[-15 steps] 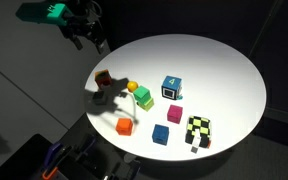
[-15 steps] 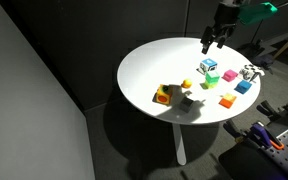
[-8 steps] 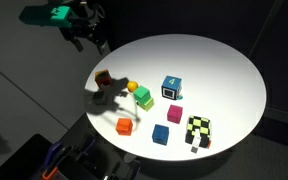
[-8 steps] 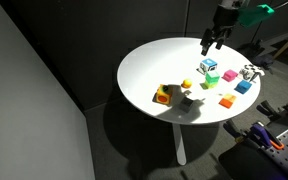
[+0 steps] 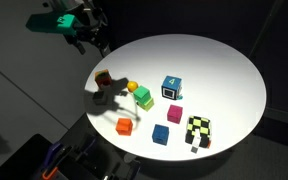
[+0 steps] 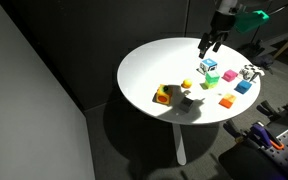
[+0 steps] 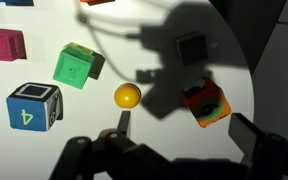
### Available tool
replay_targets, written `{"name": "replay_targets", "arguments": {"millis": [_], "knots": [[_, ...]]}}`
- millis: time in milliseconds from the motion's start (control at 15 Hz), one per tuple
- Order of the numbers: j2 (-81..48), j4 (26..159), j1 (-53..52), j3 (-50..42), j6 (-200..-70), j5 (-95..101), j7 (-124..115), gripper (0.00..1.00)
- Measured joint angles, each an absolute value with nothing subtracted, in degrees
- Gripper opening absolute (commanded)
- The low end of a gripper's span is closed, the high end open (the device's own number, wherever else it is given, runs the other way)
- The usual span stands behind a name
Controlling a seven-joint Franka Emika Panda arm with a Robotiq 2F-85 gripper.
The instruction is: Pick up the gray block and put it on top of the orange block
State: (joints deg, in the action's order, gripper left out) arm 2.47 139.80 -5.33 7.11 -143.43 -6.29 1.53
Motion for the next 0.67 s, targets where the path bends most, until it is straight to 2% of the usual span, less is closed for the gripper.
{"name": "replay_targets", "arguments": {"millis": [667], "knots": [[-5.55,140.56,-7.44,8.69,-152.4,-7.82,7.23,1.0]]}}
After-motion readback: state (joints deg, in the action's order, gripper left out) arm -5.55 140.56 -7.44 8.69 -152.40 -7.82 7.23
